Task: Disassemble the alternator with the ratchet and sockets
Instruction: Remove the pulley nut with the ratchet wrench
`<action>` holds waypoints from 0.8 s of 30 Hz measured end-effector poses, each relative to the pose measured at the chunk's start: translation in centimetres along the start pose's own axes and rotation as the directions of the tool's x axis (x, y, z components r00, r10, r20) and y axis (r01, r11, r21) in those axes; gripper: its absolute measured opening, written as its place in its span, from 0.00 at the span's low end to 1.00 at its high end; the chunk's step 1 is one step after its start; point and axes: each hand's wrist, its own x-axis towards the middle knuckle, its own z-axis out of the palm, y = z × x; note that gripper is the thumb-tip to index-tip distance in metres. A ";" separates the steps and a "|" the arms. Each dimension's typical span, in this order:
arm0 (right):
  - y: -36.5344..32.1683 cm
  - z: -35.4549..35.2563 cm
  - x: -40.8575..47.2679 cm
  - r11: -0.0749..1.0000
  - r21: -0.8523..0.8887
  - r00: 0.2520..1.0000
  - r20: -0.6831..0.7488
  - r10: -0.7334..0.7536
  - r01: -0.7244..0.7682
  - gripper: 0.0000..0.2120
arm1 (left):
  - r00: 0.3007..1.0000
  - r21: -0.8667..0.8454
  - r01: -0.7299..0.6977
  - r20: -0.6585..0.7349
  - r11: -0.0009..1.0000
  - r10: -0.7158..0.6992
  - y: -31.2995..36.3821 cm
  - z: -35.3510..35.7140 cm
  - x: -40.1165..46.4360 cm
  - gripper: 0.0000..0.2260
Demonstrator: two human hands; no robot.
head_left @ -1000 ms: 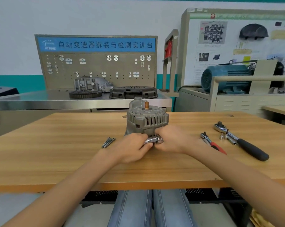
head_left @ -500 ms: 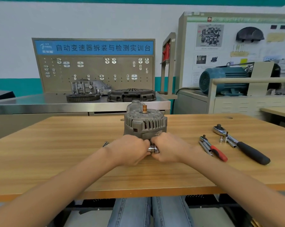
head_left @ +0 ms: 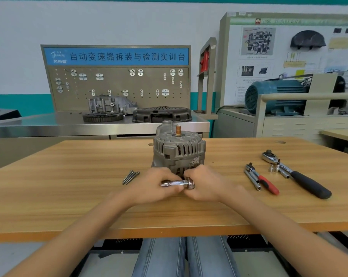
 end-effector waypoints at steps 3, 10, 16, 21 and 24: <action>0.3 0.7 -0.3 0.989 0.134 0.997 -0.013 0.072 -0.070 0.08 | 0.977 -0.428 0.146 -0.078 0.892 -0.197 0.1 0.8 -0.3 0.05; -0.8 1.4 -0.6 0.959 0.261 0.991 -0.048 0.123 -0.106 0.08 | 0.919 -0.101 0.247 -0.290 0.964 -0.266 0.8 1.7 0.1 0.22; -1.9 0.0 -0.7 0.997 -0.030 0.996 -0.046 0.071 -0.073 0.13 | 0.925 -0.181 0.152 -0.321 0.972 -0.204 1.1 1.7 -0.3 0.24; -2.3 -0.9 -0.7 0.989 -0.138 0.995 -0.096 0.038 -0.051 0.08 | 0.905 -0.260 0.090 -0.382 0.961 -0.188 1.2 1.6 -0.2 0.26; -2.5 -1.3 -0.8 0.990 -0.128 0.993 -0.106 0.043 -0.056 0.06 | 0.915 -0.246 0.052 -0.377 0.968 -0.144 1.4 1.1 0.2 0.26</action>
